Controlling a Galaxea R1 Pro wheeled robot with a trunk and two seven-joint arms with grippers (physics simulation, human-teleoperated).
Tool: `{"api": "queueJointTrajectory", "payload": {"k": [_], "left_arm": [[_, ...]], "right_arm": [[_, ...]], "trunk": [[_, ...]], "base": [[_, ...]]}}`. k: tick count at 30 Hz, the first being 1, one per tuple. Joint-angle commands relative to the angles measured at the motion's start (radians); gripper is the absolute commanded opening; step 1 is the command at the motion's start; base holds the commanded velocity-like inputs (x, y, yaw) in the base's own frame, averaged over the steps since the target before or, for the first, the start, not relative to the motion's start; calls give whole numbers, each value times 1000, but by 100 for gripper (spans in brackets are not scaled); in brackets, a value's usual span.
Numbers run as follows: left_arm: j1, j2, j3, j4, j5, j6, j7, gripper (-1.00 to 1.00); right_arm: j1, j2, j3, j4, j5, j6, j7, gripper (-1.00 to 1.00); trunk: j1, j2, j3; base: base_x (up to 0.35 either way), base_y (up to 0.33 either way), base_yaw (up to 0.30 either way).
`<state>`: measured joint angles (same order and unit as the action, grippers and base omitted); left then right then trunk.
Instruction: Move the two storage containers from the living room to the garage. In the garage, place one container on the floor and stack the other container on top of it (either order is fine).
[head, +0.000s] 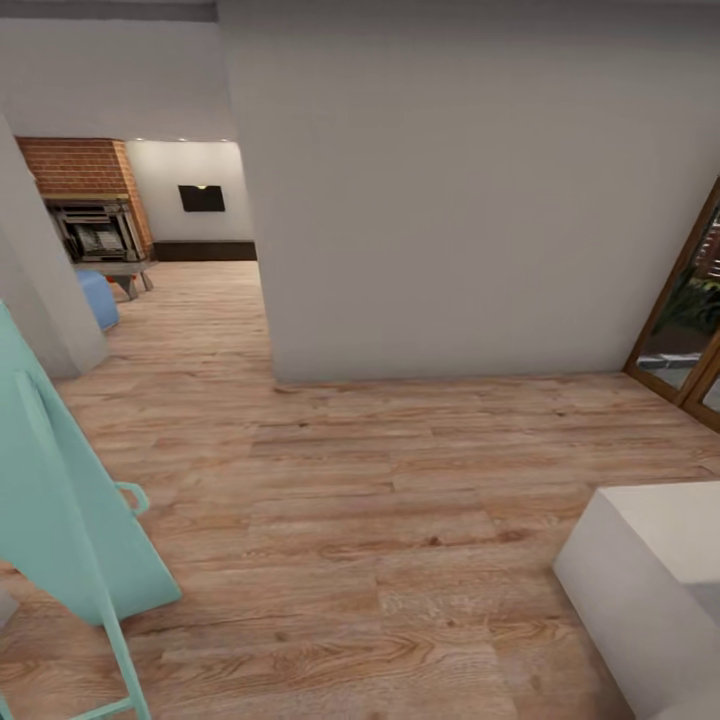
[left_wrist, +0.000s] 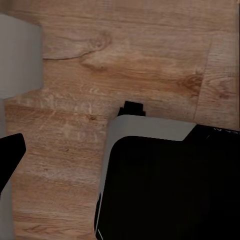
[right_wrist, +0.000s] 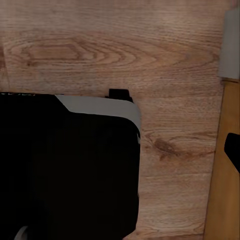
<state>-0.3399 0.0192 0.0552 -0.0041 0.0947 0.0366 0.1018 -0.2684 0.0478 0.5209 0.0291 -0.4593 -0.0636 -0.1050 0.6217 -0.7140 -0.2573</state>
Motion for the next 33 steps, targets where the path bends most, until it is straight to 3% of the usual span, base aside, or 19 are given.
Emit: {"api": "queueJointTrajectory", "payload": {"k": [1, 33], "left_arm": [[-1, 0, 5, 0, 8, 3, 1, 100], [-1, -1, 5, 0, 8, 3, 1, 100]], "right_arm": [[-1, 2, 8, 3, -9, -5, 0, 100], [-1, 7, 8, 3, -9, -4, 0, 100]], "trunk": [[1, -1, -1], [1, -1, -1]], "base": [[323, 0, 0], [323, 0, 0]]}}
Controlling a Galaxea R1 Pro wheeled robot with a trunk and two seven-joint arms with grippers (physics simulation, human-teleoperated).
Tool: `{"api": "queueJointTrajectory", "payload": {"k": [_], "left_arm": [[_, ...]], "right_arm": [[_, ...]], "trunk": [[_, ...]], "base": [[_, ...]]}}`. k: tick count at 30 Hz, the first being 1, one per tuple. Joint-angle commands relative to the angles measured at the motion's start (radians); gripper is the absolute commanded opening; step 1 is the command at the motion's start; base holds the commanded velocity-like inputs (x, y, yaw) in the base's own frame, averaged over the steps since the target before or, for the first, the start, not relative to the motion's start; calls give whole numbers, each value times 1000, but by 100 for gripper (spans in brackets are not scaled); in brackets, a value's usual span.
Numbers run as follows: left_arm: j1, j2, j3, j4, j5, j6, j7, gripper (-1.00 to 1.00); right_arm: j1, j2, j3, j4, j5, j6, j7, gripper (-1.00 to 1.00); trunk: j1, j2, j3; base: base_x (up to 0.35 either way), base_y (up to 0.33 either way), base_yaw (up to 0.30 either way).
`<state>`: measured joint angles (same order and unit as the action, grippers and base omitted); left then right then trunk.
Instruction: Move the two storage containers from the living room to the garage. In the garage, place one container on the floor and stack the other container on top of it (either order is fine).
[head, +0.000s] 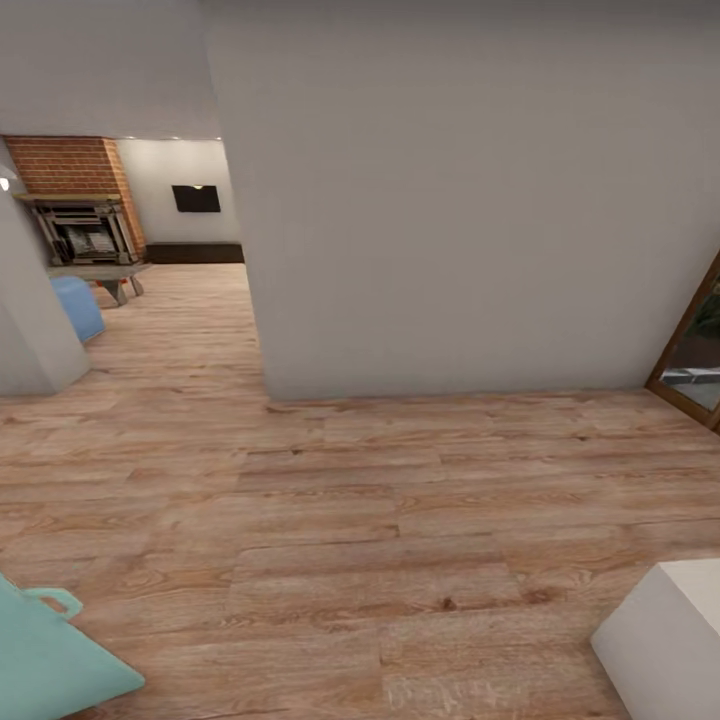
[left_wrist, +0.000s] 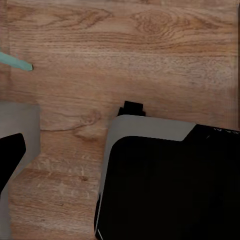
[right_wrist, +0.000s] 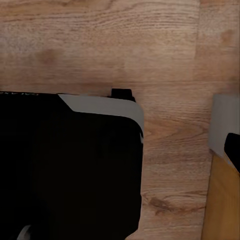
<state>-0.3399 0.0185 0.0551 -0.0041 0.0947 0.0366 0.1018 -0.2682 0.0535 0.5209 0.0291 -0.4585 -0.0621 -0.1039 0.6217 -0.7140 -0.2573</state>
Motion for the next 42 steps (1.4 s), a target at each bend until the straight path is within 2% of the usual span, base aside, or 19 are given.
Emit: {"api": "queueJointTrajectory", "payload": {"k": [1, 22, 42], "left_arm": [[-1, 0, 5, 0, 8, 3, 1, 100], [-1, 0, 5, 0, 8, 3, 1, 100], [-1, 0, 5, 0, 8, 3, 1, 100]], "right_arm": [[-1, 1, 8, 3, -9, -5, -1, 100], [-1, 0, 8, 3, -10, -7, -2, 100], [-1, -2, 8, 3, -11, -7, -2, 100]], "trunk": [[1, -1, -1], [1, -1, -1], [1, -1, -1]], "base": [[323, 0, 0], [323, 0, 10], [323, 0, 258]]}}
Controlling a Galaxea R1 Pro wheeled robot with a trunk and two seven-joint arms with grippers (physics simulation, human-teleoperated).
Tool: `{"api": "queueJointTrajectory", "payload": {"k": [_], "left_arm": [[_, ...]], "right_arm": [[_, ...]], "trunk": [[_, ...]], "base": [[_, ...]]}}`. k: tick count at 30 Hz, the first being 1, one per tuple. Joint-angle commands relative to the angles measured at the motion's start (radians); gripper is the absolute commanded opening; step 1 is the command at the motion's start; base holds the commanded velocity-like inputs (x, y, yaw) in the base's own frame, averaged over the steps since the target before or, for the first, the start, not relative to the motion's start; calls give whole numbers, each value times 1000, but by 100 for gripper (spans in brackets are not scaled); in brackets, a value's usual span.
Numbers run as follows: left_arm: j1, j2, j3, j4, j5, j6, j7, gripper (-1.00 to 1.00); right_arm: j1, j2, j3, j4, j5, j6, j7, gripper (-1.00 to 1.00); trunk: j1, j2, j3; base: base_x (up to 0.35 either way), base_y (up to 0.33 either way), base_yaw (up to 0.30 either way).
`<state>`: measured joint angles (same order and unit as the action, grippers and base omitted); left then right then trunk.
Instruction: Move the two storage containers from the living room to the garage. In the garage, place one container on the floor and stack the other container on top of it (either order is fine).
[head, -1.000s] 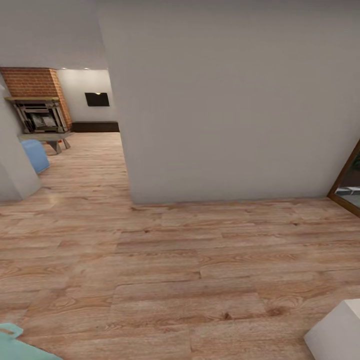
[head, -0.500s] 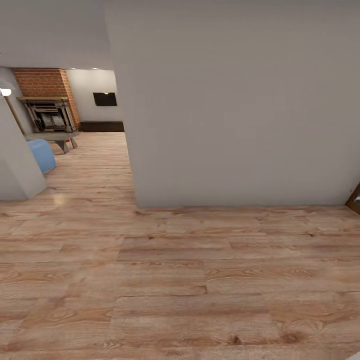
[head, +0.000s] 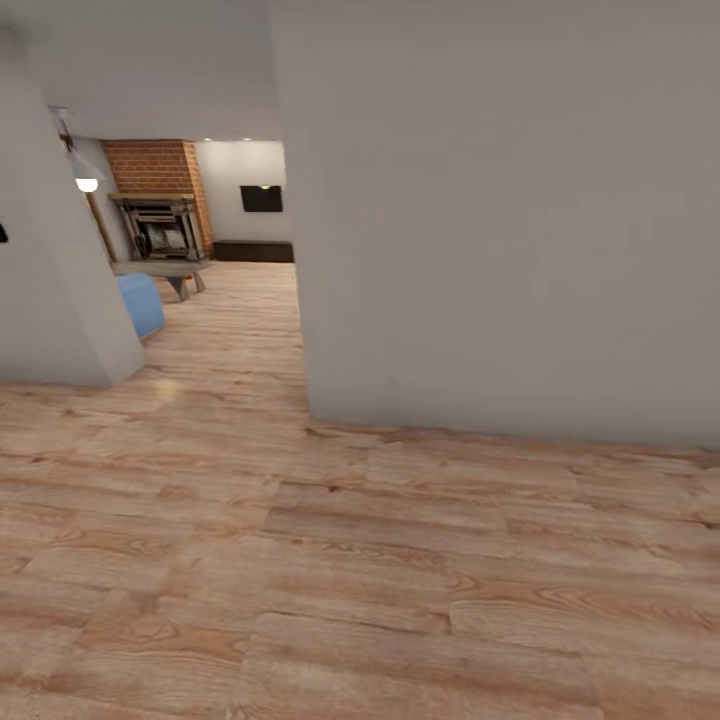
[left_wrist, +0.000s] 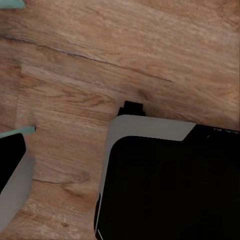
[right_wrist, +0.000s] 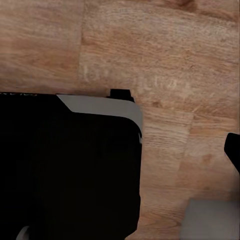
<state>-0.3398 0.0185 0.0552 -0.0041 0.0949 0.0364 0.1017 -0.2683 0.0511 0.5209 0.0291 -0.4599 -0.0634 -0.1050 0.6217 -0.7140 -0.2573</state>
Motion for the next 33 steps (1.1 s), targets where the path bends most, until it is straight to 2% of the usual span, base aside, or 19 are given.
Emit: {"api": "queueJointTrajectory", "payload": {"k": [1, 22, 33], "left_arm": [[-1, 0, 5, 0, 8, 3, 1, 100], [-1, 1, 5, 0, 8, 3, 1, 100], [-1, 0, 5, 0, 8, 3, 1, 100]], "right_arm": [[-1, 0, 8, 3, -10, -6, -1, 100], [-1, 0, 8, 3, -10, -5, -1, 100], [-1, 0, 8, 3, -10, -6, -1, 100]], "trunk": [[1, -1, -1], [1, -1, -1], [1, -1, -1]], "base": [[323, 0, 244], [323, 0, 22], [323, 0, 233]]}}
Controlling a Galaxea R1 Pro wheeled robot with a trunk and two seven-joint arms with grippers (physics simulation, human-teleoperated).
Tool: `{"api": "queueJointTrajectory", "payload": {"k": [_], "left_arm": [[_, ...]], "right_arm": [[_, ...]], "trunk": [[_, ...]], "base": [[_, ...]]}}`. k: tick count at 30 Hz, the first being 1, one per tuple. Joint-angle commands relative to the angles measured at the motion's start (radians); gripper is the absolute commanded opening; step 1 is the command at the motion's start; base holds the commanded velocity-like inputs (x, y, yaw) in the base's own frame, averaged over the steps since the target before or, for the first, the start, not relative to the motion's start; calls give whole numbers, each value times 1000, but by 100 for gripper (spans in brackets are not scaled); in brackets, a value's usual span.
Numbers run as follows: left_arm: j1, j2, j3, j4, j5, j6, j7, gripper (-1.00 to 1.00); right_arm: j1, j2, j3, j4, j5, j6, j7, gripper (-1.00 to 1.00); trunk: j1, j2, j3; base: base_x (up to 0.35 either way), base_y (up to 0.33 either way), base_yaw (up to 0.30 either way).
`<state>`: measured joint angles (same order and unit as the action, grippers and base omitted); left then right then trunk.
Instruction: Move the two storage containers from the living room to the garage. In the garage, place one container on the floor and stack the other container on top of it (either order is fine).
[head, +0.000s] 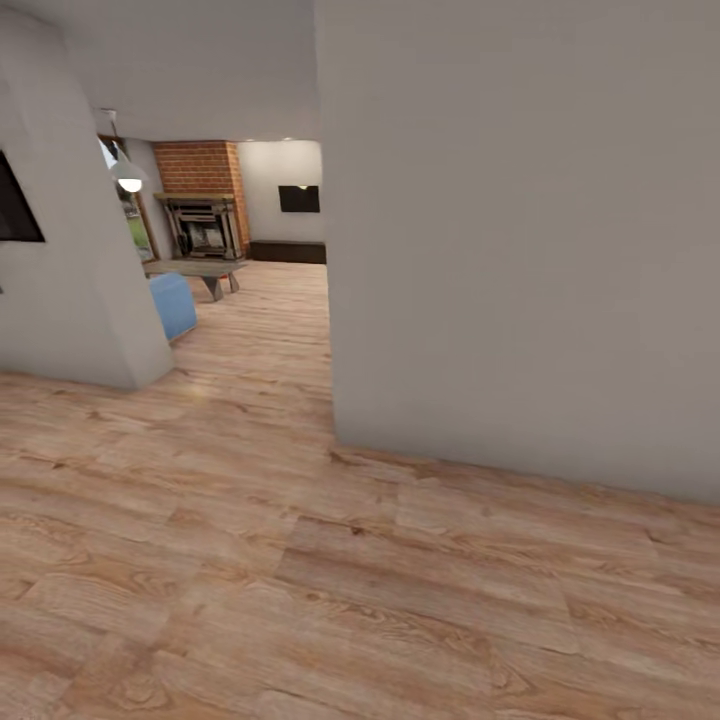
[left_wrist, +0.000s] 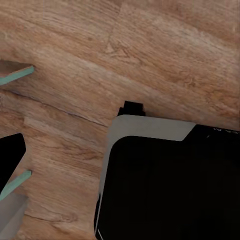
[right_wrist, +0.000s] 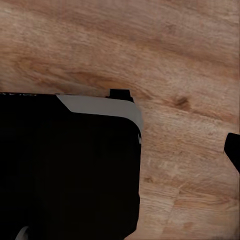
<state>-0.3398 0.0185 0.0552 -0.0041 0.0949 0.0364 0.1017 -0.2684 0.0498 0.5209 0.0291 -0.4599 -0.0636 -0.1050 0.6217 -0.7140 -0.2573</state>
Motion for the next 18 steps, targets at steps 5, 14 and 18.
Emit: {"api": "queueJointTrajectory", "payload": {"k": [5, 14, 18], "left_arm": [[-1, 0, 4, 0, 8, 3, 1, 100], [-1, 0, 5, 0, 8, 3, 1, 100], [-1, 0, 5, 0, 8, 3, 1, 100]], "right_arm": [[-2, 1, 8, 3, -10, -5, -1, 100], [-2, 1, 8, 3, -10, -5, -1, 100], [-1, 1, 8, 3, -10, -5, -1, 100]], "trunk": [[1, -1, -1], [1, -1, -1], [1, -1, -1]], "base": [[323, 0, 269], [323, 0, 270], [323, 0, 270]]}}
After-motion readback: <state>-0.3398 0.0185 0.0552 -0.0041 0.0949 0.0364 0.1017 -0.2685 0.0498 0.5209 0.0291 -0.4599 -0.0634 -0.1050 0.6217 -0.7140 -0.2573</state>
